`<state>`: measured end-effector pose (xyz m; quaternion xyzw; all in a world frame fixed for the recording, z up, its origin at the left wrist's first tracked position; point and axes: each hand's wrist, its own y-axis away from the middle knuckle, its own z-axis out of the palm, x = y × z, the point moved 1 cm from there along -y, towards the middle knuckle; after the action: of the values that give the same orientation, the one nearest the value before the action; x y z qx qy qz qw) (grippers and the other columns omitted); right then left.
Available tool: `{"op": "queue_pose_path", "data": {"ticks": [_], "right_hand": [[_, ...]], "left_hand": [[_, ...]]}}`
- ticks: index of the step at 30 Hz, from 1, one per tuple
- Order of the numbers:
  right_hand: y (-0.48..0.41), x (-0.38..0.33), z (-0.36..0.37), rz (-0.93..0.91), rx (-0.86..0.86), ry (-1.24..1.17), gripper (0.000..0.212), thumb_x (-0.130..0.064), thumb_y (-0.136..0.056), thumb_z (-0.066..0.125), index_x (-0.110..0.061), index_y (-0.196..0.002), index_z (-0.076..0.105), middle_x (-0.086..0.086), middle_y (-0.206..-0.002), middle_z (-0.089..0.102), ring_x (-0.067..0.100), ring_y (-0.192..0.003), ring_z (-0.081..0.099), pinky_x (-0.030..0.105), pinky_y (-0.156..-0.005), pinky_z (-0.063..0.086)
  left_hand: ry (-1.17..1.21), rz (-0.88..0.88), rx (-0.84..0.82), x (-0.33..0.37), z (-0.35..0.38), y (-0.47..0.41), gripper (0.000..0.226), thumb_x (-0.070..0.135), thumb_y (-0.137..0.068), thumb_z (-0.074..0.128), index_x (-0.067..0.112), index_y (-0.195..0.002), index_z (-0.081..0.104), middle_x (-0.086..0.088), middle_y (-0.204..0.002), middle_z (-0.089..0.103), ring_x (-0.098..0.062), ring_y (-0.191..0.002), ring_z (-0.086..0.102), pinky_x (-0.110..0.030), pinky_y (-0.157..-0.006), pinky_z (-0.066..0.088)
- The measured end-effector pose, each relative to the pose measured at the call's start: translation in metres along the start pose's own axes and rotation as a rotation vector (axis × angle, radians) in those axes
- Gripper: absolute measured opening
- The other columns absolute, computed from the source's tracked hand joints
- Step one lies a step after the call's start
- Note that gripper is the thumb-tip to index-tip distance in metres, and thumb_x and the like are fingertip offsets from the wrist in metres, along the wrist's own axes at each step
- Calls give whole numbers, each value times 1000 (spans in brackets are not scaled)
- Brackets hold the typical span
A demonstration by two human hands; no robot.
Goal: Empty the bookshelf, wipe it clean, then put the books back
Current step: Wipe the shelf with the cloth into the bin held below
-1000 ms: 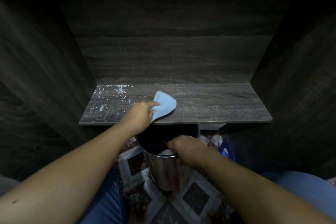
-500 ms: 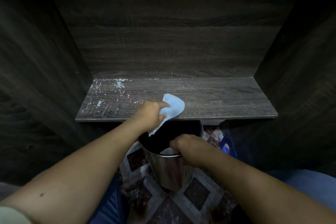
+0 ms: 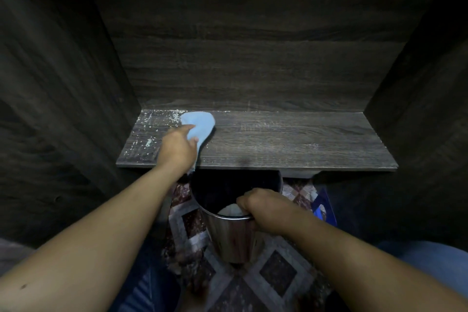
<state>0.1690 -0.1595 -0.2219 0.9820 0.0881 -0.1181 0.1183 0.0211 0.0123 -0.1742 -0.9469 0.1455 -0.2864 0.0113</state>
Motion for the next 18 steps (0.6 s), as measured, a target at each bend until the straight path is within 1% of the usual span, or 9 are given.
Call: {"op": "queue_pose_path", "data": {"ticks": [1,3,7,10,14,18], "right_hand": [[-1,0,1,0,2,2,16,-16,-85,62,-12,-101,60,10,-107,62,30,-100,59,40,-80,51],[-4,-1,2,-11,7,4,16,-14,-85,61,-11,-101,60,10,-106,62,30,-99,59,40,-81,51],[-8,-3,4,-26,7,-6,13,-16,-84,63,-11,-95,59,11,-103,61,30,-96,59,40,-79,51],[-8,-2,7,-27,10,0,10,-16,-85,62,-13,-93,58,9,-102,61,29,-96,59,39,-77,51],[-3,-1,8,-28,5,18,6,-14,-86,60,-15,-89,55,8,-99,61,28,-94,58,39,-75,50],[1,0,8,-13,-9,22,10,-15,-84,61,-13,-93,58,9,-101,61,30,-97,58,40,-76,50]], "left_hand": [[-10,-40,5,-6,1,-2,40,21,-95,56,19,-135,55,-21,-134,49,-36,-121,49,-37,-101,40],[-39,-79,-8,-15,4,-4,40,21,-95,55,20,-135,55,-22,-135,48,-36,-120,50,-38,-101,41],[-110,-59,-59,-22,10,-3,39,26,-95,55,22,-134,56,-22,-131,52,-37,-115,54,-40,-98,45],[-142,-44,-80,-20,12,-4,40,29,-95,55,25,-135,55,-19,-129,56,-38,-116,54,-42,-98,46],[-125,47,-112,-8,15,-1,40,26,-95,56,22,-135,56,-15,-132,57,-33,-118,54,-34,-96,43],[-91,144,-188,6,25,1,40,25,-94,58,22,-134,56,-16,-135,54,-32,-122,52,-30,-99,39]]}}
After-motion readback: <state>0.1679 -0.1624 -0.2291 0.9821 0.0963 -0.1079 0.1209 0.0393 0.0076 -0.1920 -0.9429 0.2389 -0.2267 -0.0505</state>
